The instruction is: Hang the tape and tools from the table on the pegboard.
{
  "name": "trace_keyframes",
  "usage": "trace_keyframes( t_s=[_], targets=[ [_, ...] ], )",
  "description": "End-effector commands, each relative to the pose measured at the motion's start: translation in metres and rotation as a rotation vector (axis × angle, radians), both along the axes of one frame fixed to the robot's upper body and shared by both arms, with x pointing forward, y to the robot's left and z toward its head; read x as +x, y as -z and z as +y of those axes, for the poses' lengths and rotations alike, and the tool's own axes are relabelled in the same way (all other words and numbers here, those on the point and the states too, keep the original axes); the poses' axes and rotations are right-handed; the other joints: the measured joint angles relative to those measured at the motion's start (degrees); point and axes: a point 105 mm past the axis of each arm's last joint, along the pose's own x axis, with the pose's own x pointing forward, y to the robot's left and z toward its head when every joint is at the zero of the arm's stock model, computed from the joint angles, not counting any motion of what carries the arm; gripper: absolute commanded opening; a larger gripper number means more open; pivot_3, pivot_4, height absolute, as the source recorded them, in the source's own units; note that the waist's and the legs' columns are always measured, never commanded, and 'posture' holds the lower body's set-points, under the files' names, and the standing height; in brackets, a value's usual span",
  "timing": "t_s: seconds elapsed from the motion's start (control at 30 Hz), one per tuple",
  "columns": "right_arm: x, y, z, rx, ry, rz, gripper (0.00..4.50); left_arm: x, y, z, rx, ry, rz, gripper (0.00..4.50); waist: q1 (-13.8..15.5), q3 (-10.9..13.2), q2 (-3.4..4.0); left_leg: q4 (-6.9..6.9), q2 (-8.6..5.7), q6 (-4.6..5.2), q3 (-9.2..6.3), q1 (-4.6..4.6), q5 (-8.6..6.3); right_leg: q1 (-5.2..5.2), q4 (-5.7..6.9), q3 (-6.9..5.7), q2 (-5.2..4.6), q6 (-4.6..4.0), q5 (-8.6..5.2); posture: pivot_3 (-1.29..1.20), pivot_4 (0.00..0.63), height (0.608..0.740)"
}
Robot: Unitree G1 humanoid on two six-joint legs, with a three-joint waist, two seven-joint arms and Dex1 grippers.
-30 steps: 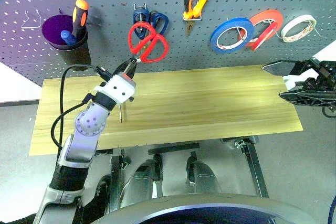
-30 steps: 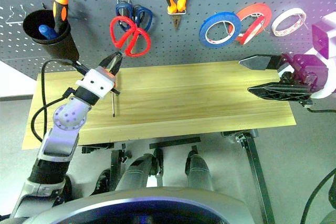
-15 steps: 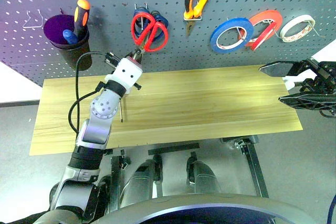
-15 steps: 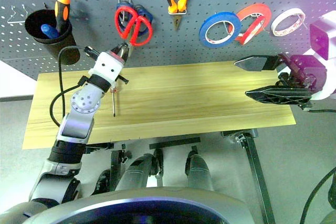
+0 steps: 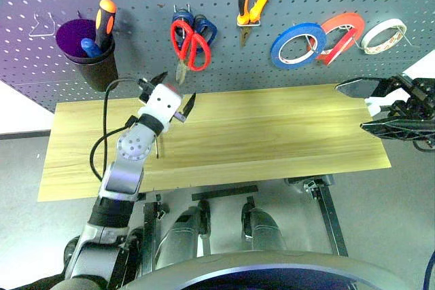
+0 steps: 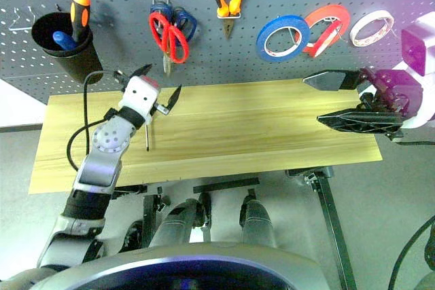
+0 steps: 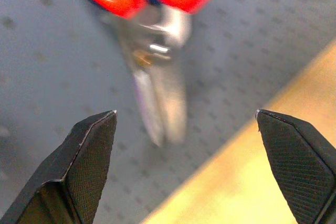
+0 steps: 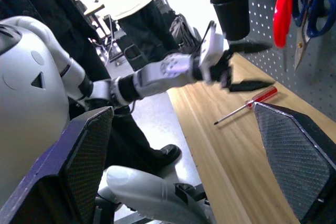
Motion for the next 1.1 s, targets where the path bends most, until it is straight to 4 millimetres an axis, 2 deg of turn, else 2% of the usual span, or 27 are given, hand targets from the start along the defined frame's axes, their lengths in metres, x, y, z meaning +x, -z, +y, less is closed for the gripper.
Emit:
trace_keyframes(
  t_s=[0.03, 0.1, 0.17, 0.23, 0.3, 0.57, 0.7, 0.8, 0.97, 1.1],
  targets=[
    [-0.007, -0.011, 0.001, 0.016, -0.036, -0.056, 4.50, -0.018, 0.000, 0.001, 0.028, 0.021, -0.001, 4.48, 0.0, 0.0, 0.00, 0.00, 0.01, 0.00, 0.00, 0.00, 0.00, 0.00, 0.00, 0.00, 0.00, 0.00, 0.00, -0.23, 0.324, 0.723],
    [-0.004, -0.005, 0.003, 0.009, -0.046, -0.060, 4.50, -0.028, 0.016, 0.011, -0.002, -0.005, 0.093, 4.48, 0.2, 0.0, 0.02, 0.00, 0.02, 0.01, 0.00, 0.00, -0.01, -0.08, 0.01, 0.00, 0.00, -0.02, 0.01, -0.22, 0.323, 0.723],
    [0.000, -0.004, 0.004, 0.023, -0.042, -0.068, 4.50, -0.029, 0.025, 0.027, -0.078, -0.069, 0.171, 4.48, 0.2, 0.0, 0.02, 0.01, 0.02, 0.32, 0.01, 0.03, -0.20, -0.17, -0.01, 0.01, -0.01, -0.01, 0.02, -0.20, 0.323, 0.723],
    [0.005, -0.002, 0.005, 0.012, -0.027, -0.077, 4.50, -0.024, 0.034, 0.041, -0.104, -0.144, 0.230, 4.48, 0.4, 0.0, 0.02, 0.03, 0.02, 0.34, 0.00, 0.03, -0.21, -0.20, 0.01, 0.01, 0.00, 0.01, 0.03, -0.19, 0.323, 0.723],
    [0.021, 0.004, 0.006, -0.024, 0.049, -0.127, 4.50, -0.021, 0.039, 0.052, -0.086, -0.216, 0.249, 4.48, 0.4, 0.0, 0.03, 0.05, 0.01, 0.33, 0.00, 0.03, -0.21, -0.21, 0.03, 0.01, 0.00, 0.02, 0.05, -0.19, 0.325, 0.723],
    [0.036, 0.012, 0.006, -0.072, 0.109, -0.159, 4.50, -0.016, 0.081, 0.076, -0.111, -0.373, 0.469, 4.48, 0.4, 0.0, 0.03, 0.05, 0.01, 0.09, 0.12, 0.01, -0.06, -0.28, 0.01, 0.03, 0.01, 0.06, 0.08, -0.19, 0.328, 0.723],
    [0.034, 0.015, 0.006, -0.084, 0.107, -0.154, 4.50, -0.010, 0.079, 0.075, -0.087, -0.391, 0.467, 4.48, 0.5, 0.0, 0.03, 0.07, 0.02, 0.08, 0.16, 0.00, -0.05, -0.30, 0.04, 0.04, -0.02, 0.07, 0.10, -0.21, 0.327, 0.723],
    [0.033, 0.015, 0.007, -0.087, 0.111, -0.155, 4.50, -0.004, 0.087, 0.081, -0.141, -0.464, 0.526, 4.48, 0.4, 0.0, 0.03, 0.09, 0.01, 0.08, 0.17, 0.01, -0.06, -0.27, 0.03, 0.04, -0.04, 0.10, 0.13, -0.22, 0.328, 0.723],
    [0.030, 0.019, 0.008, -0.099, 0.107, -0.143, 4.50, 0.020, 0.071, 0.065, -0.270, -0.461, 0.539, 4.48, 0.5, 0.0, 0.02, 0.09, 0.01, 0.08, 0.22, 0.01, -0.05, -0.30, 0.04, 0.04, -0.04, 0.12, 0.15, -0.23, 0.331, 0.723],
    [0.029, 0.018, 0.008, -0.099, 0.107, -0.141, 4.50, 0.033, 0.067, 0.066, -0.324, -0.543, 0.579, 4.48, 0.3, 0.0, 0.02, 0.12, 0.01, 0.08, 0.25, 0.00, -0.05, -0.24, 0.05, 0.04, -0.05, 0.14, 0.17, -0.23, 0.334, 0.723]
  ],
)
